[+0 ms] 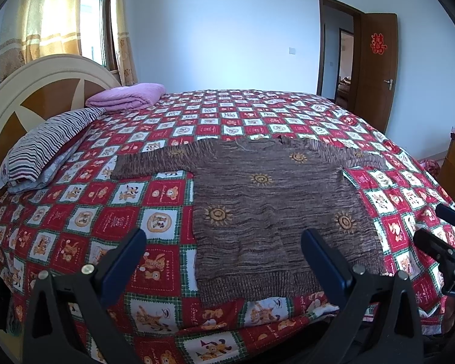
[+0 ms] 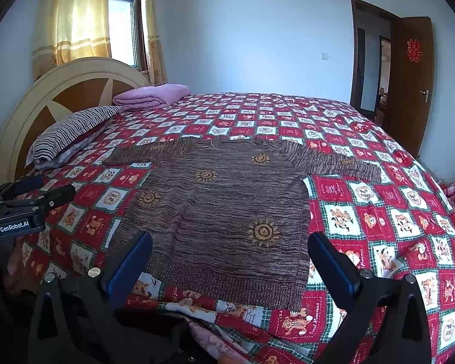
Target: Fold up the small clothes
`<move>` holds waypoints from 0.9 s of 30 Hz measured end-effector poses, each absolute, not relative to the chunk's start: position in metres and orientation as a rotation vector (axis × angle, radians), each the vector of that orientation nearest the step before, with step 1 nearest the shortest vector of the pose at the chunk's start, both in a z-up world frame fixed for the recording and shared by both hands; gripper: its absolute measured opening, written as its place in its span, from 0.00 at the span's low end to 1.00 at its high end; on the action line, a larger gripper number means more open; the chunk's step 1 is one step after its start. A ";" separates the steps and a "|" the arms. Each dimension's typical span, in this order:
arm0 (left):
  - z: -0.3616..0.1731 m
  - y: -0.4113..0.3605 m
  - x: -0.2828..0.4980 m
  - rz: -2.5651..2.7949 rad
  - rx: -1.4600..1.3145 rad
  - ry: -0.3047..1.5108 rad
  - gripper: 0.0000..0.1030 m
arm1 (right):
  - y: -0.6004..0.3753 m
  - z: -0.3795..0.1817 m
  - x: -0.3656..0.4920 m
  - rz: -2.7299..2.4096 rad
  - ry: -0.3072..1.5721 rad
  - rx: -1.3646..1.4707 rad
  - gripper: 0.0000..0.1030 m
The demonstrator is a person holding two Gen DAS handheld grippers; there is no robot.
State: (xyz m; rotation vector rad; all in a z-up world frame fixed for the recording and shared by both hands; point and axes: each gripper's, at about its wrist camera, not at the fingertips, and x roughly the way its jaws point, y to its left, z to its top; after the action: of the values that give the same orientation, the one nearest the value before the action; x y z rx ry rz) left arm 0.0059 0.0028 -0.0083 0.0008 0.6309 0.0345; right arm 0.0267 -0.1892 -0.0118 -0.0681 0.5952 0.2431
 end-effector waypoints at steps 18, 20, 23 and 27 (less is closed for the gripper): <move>-0.035 0.017 0.093 0.003 0.064 0.694 1.00 | -0.237 -0.074 0.124 0.216 0.755 0.019 0.99; -0.036 0.017 0.110 0.020 0.084 0.685 1.00 | -0.254 -0.079 0.142 0.195 0.769 0.063 0.99; -0.042 0.020 0.136 0.036 0.091 0.678 1.00 | -0.286 -0.086 0.174 0.167 0.803 0.185 0.99; -0.057 0.025 0.181 0.079 0.092 0.680 1.00 | -0.326 -0.094 0.214 0.102 0.817 0.261 0.99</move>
State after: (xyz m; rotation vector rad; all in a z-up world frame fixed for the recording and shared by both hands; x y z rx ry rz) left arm 0.1814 0.0246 -0.0570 0.0920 0.6804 0.0787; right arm 0.2141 -0.3257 -0.0941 0.2613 0.8169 0.1022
